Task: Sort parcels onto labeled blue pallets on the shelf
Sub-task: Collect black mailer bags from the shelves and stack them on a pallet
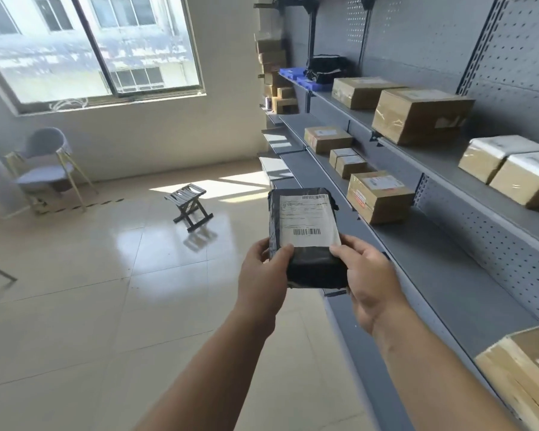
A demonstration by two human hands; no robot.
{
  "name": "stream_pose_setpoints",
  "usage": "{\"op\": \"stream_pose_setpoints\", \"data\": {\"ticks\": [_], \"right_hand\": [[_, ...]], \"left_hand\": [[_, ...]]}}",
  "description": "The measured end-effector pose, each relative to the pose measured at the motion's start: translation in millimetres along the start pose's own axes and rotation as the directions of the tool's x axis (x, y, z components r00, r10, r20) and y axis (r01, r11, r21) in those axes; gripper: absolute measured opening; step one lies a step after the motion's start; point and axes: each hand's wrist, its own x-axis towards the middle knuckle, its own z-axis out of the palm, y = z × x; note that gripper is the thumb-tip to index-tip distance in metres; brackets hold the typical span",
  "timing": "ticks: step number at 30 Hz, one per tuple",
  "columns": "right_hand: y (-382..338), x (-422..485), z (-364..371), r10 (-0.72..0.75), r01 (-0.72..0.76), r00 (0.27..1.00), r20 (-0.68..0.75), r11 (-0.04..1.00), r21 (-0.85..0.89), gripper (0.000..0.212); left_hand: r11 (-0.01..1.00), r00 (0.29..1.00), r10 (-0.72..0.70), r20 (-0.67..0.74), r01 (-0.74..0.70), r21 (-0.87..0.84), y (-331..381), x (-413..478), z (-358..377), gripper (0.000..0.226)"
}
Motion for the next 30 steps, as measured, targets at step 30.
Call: {"op": "stream_pose_setpoints", "data": {"ticks": [30], "right_hand": [[-50.5, 514.8, 250.4, 0.012, -0.004, 0.942, 0.336, 1.000, -0.024, 0.022]], "left_hand": [[0.988, 0.901, 0.150, -0.406, -0.156, 0.019, 118.4, 497.0, -19.3, 0.035]]}}
